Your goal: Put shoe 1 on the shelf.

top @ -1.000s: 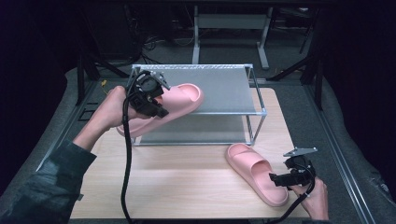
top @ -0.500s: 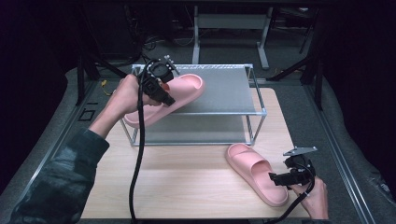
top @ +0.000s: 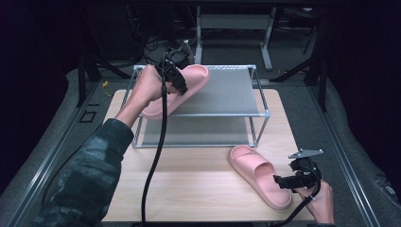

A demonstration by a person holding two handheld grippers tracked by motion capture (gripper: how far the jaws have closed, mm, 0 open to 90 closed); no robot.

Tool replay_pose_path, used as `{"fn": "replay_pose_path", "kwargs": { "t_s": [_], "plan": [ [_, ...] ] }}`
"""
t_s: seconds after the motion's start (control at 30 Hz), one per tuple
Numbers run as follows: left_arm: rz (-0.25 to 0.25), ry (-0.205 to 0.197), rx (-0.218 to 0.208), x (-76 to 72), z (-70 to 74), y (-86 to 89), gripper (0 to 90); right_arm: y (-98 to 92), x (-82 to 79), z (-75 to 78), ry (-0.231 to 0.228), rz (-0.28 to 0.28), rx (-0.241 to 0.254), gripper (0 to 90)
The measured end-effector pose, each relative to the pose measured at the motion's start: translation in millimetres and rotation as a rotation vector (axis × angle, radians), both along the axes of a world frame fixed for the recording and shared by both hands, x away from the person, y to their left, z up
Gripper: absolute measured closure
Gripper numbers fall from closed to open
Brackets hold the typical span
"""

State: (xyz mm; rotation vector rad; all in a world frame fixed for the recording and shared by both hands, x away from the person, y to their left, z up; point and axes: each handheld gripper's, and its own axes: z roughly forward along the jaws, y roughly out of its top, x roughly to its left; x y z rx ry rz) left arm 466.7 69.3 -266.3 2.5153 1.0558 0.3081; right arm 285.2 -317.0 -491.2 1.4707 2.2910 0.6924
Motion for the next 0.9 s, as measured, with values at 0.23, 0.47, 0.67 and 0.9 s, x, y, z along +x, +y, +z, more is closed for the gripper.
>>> {"fn": "replay_pose_path", "kwargs": {
  "t_s": [0.23, 0.47, 0.67, 0.9],
  "plan": [
    [0.149, 0.007, -0.055, 22.1, -1.7, -7.5, 83.8, -0.5, -2.6, 0.0, -0.006, 0.003, 0.008, 6.2],
    [0.267, -0.004, -0.025, 36.6, -4.1, -18.0, 84.1, -3.3, -4.8, -2.8, -0.007, -0.002, 0.018, 6.3],
    [0.367, 0.017, -0.032, 49.3, -15.8, -21.4, 84.3, -7.0, -6.8, -0.7, 0.002, 0.000, 0.022, 6.3],
    [0.451, 0.027, -0.074, 57.6, -23.9, -25.2, 84.2, -9.4, -10.8, -1.5, -0.015, -0.004, 0.020, 6.4]
  ]
}}
